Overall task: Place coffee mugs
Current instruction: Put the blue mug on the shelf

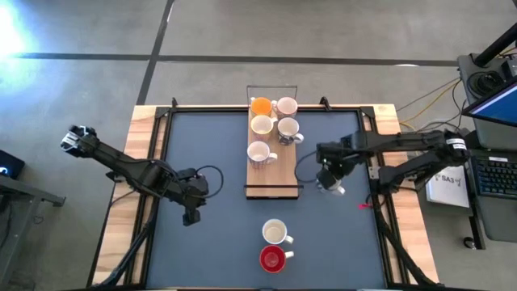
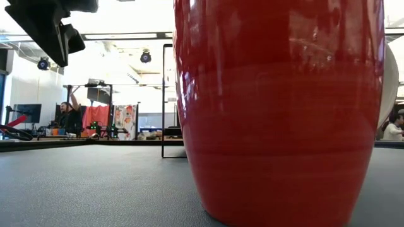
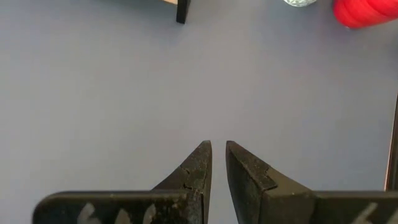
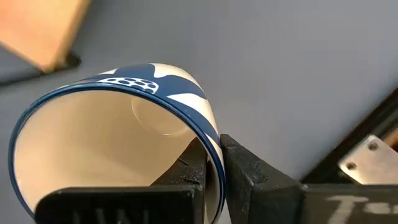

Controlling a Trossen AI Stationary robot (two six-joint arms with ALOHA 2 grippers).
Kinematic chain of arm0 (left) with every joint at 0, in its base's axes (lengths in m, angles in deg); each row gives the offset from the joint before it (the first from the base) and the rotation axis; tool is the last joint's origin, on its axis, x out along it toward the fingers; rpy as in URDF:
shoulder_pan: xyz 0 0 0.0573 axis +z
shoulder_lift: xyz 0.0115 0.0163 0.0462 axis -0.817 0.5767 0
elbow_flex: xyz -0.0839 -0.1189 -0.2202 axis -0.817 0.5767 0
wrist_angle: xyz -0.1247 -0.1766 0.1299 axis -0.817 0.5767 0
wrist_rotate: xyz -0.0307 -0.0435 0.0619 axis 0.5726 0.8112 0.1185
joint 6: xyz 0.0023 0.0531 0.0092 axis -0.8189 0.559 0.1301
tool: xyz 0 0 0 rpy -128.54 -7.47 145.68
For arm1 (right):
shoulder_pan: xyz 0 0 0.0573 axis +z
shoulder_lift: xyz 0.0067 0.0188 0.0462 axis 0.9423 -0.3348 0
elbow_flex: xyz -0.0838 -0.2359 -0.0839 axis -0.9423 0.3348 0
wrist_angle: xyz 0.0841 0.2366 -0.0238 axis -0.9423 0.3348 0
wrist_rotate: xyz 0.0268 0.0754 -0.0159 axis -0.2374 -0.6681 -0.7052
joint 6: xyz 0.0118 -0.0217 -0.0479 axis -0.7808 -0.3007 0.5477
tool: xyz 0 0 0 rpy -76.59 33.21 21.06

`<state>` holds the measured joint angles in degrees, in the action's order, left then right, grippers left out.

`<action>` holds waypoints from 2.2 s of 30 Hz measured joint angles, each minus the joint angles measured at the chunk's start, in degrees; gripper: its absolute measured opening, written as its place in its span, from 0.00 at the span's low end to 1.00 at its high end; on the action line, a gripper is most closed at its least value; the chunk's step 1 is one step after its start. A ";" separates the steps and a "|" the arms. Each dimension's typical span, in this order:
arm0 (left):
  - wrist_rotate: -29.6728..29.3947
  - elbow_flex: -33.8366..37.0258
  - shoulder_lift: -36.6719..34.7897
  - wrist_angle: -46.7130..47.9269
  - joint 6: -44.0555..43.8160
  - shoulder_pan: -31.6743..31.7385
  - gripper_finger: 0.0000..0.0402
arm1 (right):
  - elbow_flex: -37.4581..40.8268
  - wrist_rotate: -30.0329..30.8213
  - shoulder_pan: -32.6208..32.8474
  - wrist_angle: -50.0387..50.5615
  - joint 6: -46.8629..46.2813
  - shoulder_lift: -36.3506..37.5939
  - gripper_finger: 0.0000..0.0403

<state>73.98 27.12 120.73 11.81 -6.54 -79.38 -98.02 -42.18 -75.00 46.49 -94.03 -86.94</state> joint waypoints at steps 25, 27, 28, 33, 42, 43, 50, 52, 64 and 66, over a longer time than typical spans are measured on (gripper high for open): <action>0.15 5.91 -8.32 -0.27 0.02 5.63 0.07 | -12.33 0.81 -11.75 -8.65 11.21 -11.85 0.05; 0.15 6.00 -8.40 0.16 -0.02 6.11 0.07 | -14.49 0.81 -12.00 -8.40 12.41 -13.70 0.05; 0.15 6.00 -8.40 0.40 -0.02 6.37 0.07 | -15.50 0.82 -12.00 -8.32 12.96 -14.79 0.05; 0.14 6.34 -8.03 0.43 -0.06 6.75 0.07 | -19.55 0.72 -12.00 -7.98 15.14 -19.37 0.05; 1.00 6.86 -8.05 0.58 -0.48 6.73 0.07 | -24.56 -3.09 -11.47 -4.60 18.53 -24.65 0.05; 1.01 6.91 -8.05 0.49 -0.47 6.73 0.07 | -25.02 -3.33 -11.19 -4.69 19.43 -25.06 0.05; 1.60 7.13 -8.08 0.34 -0.48 6.73 0.07 | -27.13 -3.59 -10.84 -5.29 21.56 -27.11 0.05; 1.64 7.13 -8.08 0.33 -0.48 6.73 0.07 | -27.51 -3.44 -10.73 -5.22 23.19 -27.43 0.05; 1.68 7.15 -8.05 -0.18 -0.48 6.73 0.07 | -30.70 -3.46 -10.72 -7.14 27.09 -30.11 0.05; 1.68 7.15 -8.05 -0.20 -0.48 6.73 0.07 | -30.88 -3.27 -10.71 -7.18 27.10 -30.37 0.05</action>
<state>75.67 34.27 112.68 11.62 -7.02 -72.65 -128.90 -45.45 -85.71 39.31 -66.93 -117.31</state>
